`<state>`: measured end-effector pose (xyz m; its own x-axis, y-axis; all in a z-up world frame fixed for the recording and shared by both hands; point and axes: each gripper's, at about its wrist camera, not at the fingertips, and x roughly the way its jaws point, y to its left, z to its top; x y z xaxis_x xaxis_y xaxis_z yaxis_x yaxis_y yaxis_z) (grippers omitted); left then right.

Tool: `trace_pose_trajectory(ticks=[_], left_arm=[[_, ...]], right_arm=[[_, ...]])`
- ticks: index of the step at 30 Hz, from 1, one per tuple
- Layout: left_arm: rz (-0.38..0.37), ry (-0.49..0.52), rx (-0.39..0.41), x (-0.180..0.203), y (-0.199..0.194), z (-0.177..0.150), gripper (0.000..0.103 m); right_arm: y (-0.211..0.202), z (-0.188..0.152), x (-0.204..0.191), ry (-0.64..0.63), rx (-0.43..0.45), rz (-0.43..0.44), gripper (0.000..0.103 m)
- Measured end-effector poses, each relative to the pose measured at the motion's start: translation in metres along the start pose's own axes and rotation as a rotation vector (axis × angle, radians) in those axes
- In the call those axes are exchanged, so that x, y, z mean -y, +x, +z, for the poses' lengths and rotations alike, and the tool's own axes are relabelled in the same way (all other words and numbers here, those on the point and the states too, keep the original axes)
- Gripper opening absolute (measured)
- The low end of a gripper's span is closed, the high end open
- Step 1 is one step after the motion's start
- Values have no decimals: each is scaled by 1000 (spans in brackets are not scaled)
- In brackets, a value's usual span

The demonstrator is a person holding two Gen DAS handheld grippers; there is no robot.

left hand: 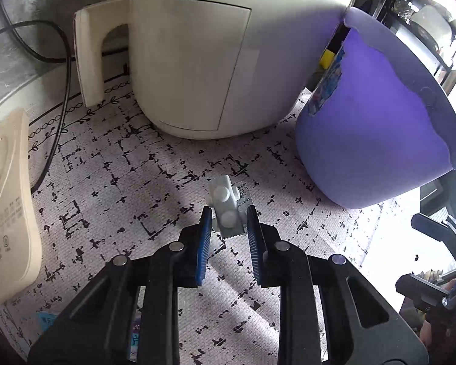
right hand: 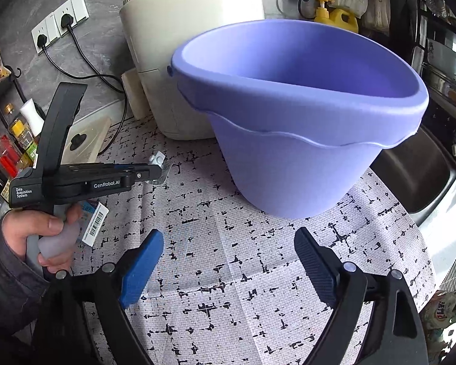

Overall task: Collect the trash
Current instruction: 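Grasp the blue-and-white medicine box with the right gripper while the left gripper holds the blister pack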

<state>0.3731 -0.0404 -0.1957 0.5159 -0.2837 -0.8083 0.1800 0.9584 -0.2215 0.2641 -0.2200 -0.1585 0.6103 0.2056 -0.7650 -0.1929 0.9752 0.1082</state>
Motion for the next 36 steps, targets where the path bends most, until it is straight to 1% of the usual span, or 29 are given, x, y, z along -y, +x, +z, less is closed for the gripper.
trace_pose_trajectory(ticks=[2, 11, 16, 18, 26, 36], left_arm=[[13, -31, 20, -10, -13, -3, 23], [129, -151, 117, -43, -75, -27, 23], [205, -222, 158, -57, -103, -47, 24], [240, -243, 175, -60, -114, -57, 24], [340, -352, 239, -64, -152, -87, 24], [456, -497, 274, -62, -184, -130, 24]], right_arm=[[4, 3, -7, -20, -1, 26, 86], [13, 16, -51, -177, -6, 176, 85], [14, 21, -77, -276, -12, 259, 84], [14, 22, -86, -313, -14, 289, 84], [18, 31, -106, -432, -29, 388, 84], [28, 32, -133, -578, -62, 496, 84]])
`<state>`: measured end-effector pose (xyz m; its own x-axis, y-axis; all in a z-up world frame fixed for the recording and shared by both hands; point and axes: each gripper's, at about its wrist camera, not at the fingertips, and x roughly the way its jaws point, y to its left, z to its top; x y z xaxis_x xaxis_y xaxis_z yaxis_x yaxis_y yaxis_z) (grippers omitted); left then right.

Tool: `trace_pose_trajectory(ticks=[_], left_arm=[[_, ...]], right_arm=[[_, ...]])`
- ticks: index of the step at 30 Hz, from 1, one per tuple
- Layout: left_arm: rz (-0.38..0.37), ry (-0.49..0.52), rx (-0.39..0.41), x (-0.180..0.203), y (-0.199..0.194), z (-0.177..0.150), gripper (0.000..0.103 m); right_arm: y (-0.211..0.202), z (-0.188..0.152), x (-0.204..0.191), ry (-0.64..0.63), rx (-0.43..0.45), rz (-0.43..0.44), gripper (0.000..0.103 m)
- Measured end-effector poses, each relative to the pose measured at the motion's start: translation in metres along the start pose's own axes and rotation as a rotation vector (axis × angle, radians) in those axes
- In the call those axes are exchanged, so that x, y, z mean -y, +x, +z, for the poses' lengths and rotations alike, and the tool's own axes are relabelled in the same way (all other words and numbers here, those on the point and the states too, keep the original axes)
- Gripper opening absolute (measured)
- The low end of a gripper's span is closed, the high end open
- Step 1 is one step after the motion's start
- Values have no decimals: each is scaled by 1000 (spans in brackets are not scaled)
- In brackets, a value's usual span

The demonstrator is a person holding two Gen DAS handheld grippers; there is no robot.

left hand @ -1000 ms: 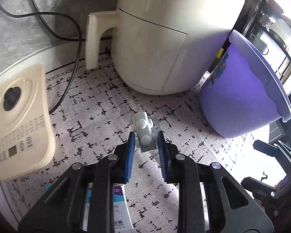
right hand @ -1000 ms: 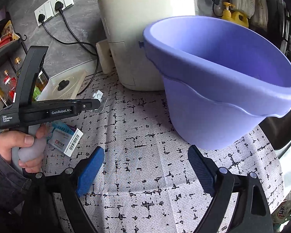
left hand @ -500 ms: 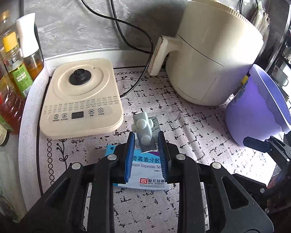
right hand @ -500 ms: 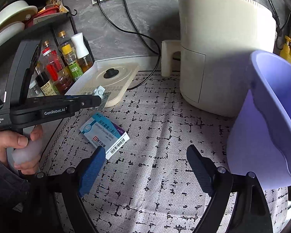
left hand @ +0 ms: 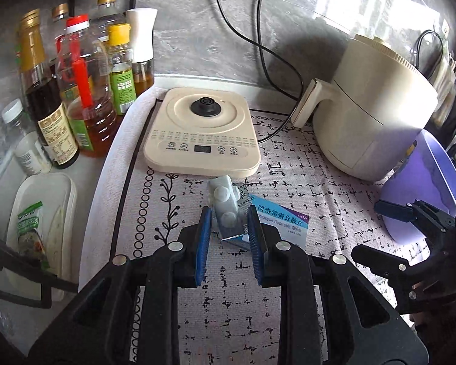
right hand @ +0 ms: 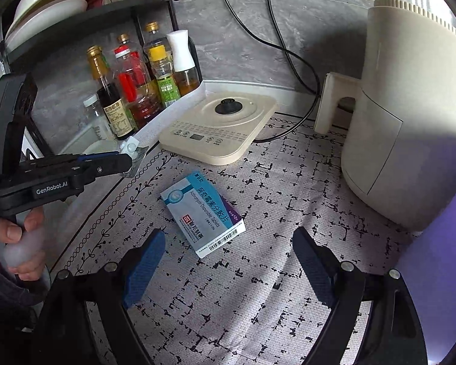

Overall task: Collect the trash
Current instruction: 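Grasp the blue-and-white medicine box with the right gripper while the left gripper holds the blister pack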

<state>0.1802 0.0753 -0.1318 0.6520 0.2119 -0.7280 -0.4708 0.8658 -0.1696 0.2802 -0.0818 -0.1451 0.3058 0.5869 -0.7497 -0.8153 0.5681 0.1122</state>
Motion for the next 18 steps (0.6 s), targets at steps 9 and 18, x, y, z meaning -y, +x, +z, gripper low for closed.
trace_pose_trajectory(ticks=[9, 18], left_arm=[[99, -123, -2, -23, -11, -21, 24], [164, -197, -9, -40, -15, -30, 24]], right_arm=[[38, 10, -15, -163, -60, 57, 95], [88, 16, -33, -290, -135, 118, 95]])
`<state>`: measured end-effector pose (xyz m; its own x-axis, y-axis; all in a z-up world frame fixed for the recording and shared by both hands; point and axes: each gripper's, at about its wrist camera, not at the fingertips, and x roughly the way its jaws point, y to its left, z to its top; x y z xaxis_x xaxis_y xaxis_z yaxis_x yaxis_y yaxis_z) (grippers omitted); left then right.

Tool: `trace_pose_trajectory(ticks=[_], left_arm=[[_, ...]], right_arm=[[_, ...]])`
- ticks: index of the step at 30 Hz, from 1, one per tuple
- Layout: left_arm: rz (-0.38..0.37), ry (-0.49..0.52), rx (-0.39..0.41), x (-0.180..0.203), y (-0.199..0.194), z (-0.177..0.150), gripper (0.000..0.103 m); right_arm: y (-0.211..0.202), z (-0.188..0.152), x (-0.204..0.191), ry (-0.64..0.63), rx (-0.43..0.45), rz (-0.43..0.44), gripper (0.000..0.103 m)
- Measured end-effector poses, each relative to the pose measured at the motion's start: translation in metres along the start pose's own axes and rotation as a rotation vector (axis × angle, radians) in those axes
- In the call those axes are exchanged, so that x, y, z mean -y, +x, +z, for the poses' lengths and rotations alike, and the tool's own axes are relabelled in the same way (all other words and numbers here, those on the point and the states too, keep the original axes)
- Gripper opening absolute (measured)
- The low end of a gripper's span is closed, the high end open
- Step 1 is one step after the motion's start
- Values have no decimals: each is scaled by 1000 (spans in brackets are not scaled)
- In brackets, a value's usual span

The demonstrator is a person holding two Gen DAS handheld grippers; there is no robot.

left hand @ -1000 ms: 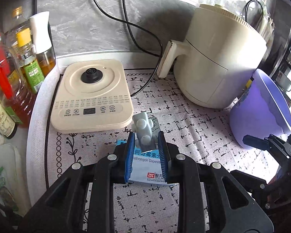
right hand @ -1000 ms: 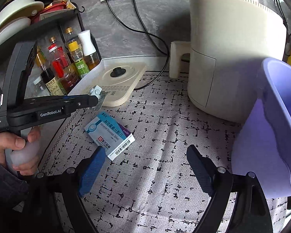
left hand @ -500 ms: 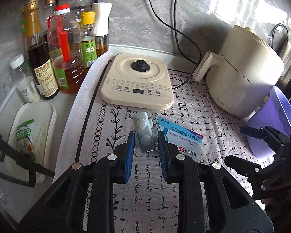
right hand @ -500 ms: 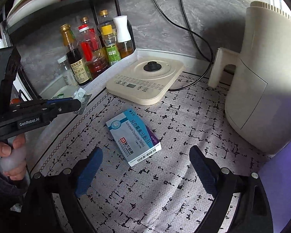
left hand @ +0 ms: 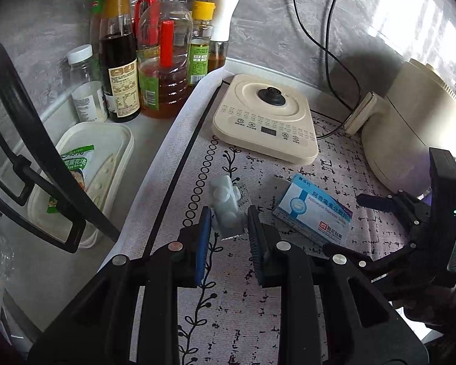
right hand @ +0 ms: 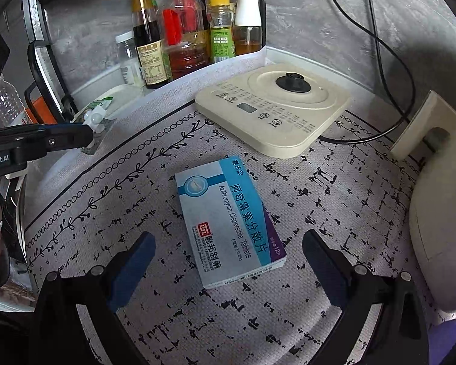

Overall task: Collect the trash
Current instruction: 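Grasp the blue-and-white medicine box with the right gripper while the left gripper holds the blister pack, then carry the medicine box into the bucket and open the right gripper while the left holds the blister pack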

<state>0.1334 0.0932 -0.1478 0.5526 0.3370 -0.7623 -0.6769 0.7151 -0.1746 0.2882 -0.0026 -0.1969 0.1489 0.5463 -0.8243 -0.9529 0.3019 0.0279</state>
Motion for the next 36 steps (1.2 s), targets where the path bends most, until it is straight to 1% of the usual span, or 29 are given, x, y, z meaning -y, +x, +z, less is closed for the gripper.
trace_pose_trajectory(ticks=[2, 4, 5, 6, 7, 10, 15, 21, 27, 32, 34, 36], left_arm=[[6, -8, -8, -3, 1, 0, 24], [6, -9, -12, -5, 2, 0, 24], [4, -8, -12, -5, 3, 0, 24], [0, -8, -12, -5, 3, 1, 24], [-5, -5, -9, -4, 3, 2, 24], [-23, 10, 4, 0, 1, 5, 24], [-56, 37, 35, 5, -7, 12, 24], [-89, 60, 72, 15, -24, 14, 24], [-127, 97, 99, 27, -43, 18, 24], [-156, 124, 156, 34, -68, 26, 24], [-162, 127, 181, 35, -79, 31, 24], [-166, 127, 203, 34, -88, 37, 24]], right_arm=[[9, 4, -5, -37, -12, 4, 95], [19, 6, -10, -77, -43, -2, 95], [23, 7, -12, -96, -52, -10, 92], [24, 8, -13, -109, -57, -14, 85], [25, 8, -13, -109, -70, -14, 66], [21, 7, -11, -98, -87, 7, 65], [-5, 0, -13, -81, -41, -38, 65], [-46, -8, -9, 25, 37, -58, 65], [-84, -10, -6, 100, 117, -89, 65], [-120, -8, -6, 150, 194, -101, 65], [-133, -6, -3, 176, 221, -88, 65], [-147, -4, 3, 227, 247, -53, 65]])
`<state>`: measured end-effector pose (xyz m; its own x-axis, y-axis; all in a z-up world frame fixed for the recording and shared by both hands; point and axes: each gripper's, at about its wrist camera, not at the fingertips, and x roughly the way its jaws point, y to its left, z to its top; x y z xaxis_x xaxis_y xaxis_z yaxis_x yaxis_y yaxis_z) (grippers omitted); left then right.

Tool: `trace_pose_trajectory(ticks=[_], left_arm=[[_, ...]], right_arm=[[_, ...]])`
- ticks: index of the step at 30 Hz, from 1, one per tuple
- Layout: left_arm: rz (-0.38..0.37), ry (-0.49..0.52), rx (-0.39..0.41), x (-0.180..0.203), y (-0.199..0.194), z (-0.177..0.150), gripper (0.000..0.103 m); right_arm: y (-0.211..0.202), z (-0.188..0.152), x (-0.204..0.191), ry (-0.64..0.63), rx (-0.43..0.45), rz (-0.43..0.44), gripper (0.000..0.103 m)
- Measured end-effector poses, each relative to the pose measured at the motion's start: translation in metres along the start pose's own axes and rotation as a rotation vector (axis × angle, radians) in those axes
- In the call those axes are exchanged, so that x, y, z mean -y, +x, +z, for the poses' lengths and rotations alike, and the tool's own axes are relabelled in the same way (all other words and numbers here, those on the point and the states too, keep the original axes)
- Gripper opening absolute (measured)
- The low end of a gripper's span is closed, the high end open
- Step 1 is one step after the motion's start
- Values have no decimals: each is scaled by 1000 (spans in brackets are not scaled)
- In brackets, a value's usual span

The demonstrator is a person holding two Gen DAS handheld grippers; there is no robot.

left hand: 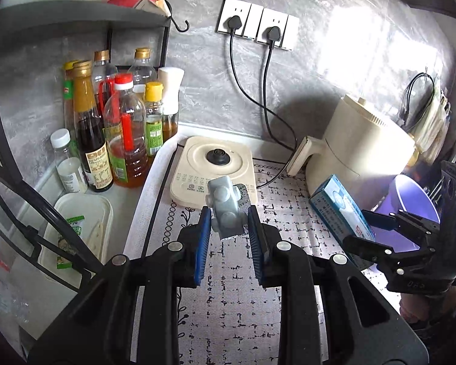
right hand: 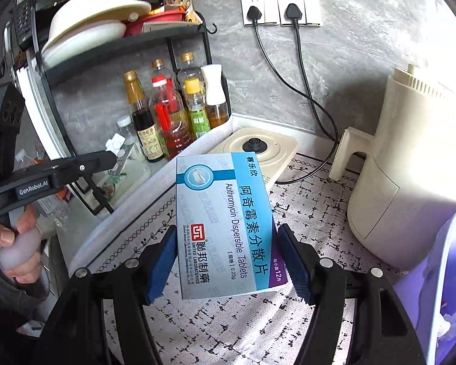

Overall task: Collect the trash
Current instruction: 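Carry the medicine box into the bucket and open the right gripper while the left holds the blister pack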

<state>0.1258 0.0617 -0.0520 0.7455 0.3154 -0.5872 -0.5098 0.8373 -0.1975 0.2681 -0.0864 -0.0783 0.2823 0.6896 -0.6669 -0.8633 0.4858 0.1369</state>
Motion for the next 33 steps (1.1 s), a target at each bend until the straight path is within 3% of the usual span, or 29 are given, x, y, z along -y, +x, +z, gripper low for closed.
trace_pose_trajectory(ticks=[10, 17, 30, 31, 33], left_arm=[[-10, 17, 83, 7, -28, 36, 24], [-51, 38, 106, 33, -30, 48, 24], [-157, 154, 79, 125, -13, 44, 24], [-166, 161, 74, 134, -10, 43, 24], [-182, 176, 63, 150, -4, 41, 24]], right_arm=[[-72, 36, 10, 22, 162, -65, 65], [-117, 42, 42, 65, 228, -119, 66], [-174, -4, 125, 188, 271, -279, 65], [-177, -8, 130, 186, 268, -290, 59], [-181, -17, 142, 210, 257, -295, 57]])
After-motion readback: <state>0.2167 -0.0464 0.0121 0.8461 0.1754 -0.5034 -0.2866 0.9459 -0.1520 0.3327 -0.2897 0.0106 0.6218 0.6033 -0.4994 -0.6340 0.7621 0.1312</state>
